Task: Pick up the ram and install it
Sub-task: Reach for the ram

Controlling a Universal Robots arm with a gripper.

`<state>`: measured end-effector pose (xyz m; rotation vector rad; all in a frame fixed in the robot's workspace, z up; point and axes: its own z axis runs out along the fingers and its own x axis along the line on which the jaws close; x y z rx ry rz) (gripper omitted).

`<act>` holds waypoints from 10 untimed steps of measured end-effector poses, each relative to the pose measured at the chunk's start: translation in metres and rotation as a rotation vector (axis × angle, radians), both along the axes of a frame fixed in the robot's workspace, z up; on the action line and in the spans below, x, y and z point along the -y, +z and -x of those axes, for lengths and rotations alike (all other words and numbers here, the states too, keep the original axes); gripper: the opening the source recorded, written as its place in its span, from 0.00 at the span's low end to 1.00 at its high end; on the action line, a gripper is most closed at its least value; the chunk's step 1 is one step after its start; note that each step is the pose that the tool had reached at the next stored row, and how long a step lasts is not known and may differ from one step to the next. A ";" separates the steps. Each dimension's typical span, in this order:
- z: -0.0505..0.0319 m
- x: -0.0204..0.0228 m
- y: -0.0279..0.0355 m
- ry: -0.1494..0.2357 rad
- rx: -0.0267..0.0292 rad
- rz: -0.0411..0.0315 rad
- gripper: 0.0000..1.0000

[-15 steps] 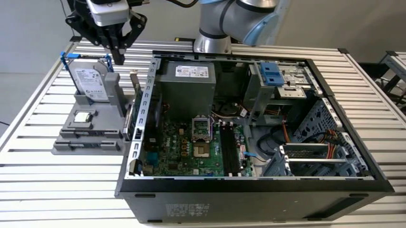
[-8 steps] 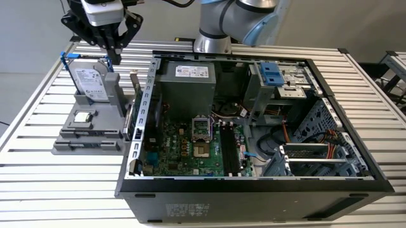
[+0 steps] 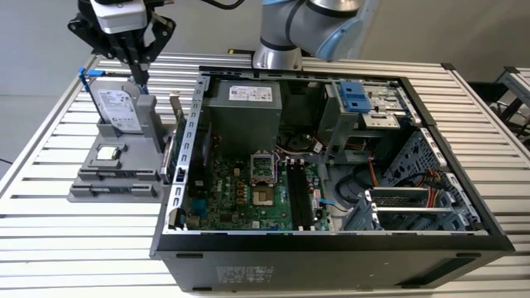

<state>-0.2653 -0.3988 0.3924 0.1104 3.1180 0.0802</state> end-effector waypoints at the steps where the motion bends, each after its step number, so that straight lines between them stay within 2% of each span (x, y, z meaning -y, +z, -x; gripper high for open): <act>1: 0.0027 0.0000 0.0000 0.000 0.0000 0.0000 0.00; 10: 0.0201 0.0000 -0.0001 0.000 0.0001 -0.0001 0.00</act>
